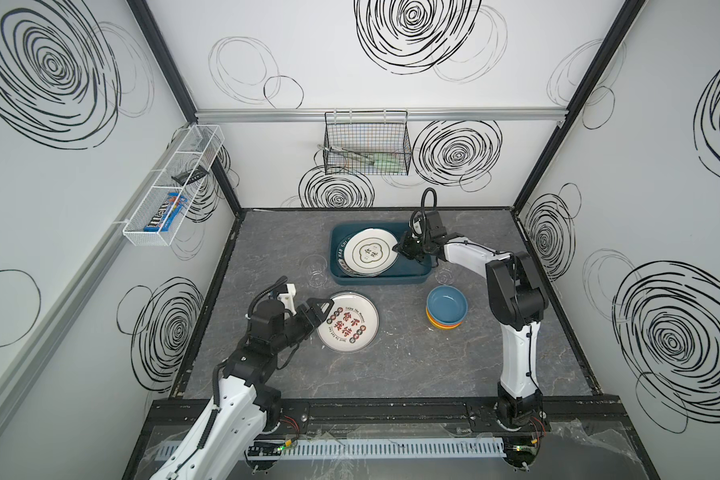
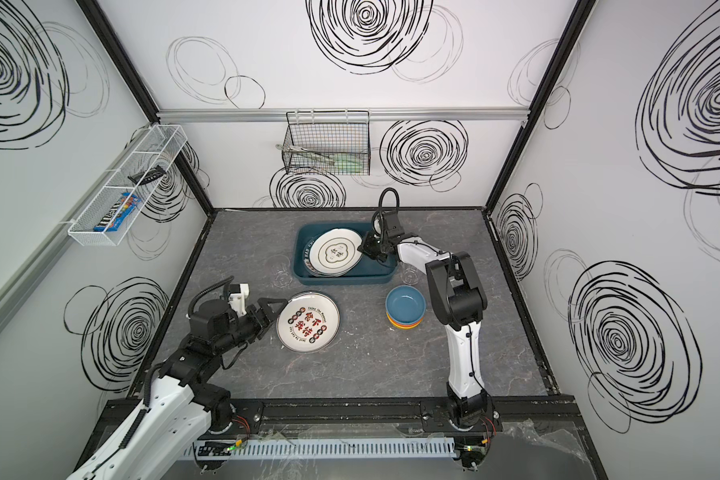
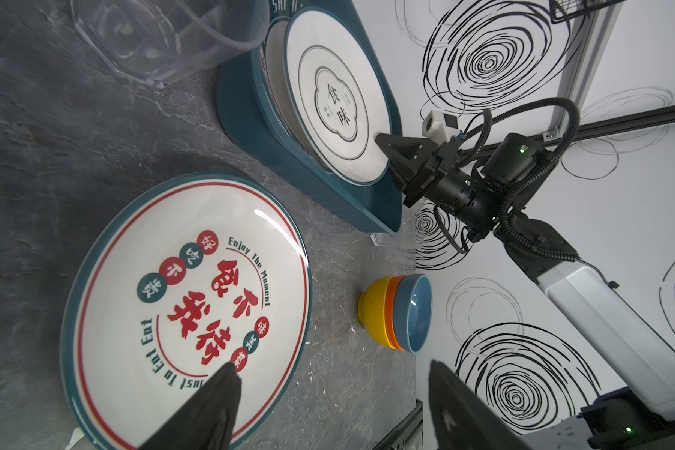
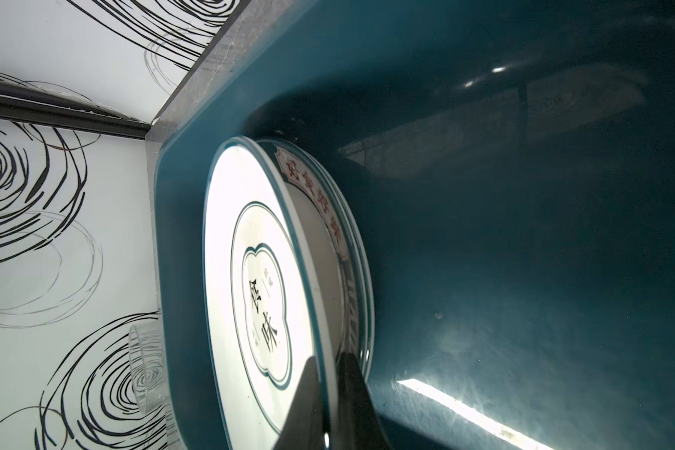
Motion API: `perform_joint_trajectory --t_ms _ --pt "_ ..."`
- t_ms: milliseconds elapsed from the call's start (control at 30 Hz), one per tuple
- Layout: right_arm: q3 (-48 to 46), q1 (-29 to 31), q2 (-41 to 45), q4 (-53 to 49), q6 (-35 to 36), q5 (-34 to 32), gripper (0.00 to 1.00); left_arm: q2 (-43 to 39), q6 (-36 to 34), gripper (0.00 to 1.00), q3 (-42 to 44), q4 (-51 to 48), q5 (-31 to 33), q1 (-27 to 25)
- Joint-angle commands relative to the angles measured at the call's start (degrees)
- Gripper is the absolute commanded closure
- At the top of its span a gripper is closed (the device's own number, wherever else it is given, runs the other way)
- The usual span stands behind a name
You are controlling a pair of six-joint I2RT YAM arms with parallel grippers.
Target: Place the mixed dishes into the plastic bin
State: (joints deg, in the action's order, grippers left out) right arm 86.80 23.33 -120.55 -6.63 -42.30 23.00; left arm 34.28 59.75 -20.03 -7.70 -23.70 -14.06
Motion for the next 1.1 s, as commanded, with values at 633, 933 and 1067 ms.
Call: perform_joint_trajectory --t_ms 633,933,1067 --pt "6.79 1.63 -4.05 -1.36 -1.39 -2.13 1.0 0.07 -0.78 0.21 0.34 0.53 -0.58 0.62" --pt "7.86 1.96 -5.08 -1.91 -1.46 -2.49 1.0 -0.09 -0.89 0.21 0.33 0.21 -0.55 0.71" --pt "8.44 2.09 -5.69 -2.32 -1.28 -2.55 0.99 -0.22 -0.86 0.21 0.34 -0.02 -0.59 0.78"
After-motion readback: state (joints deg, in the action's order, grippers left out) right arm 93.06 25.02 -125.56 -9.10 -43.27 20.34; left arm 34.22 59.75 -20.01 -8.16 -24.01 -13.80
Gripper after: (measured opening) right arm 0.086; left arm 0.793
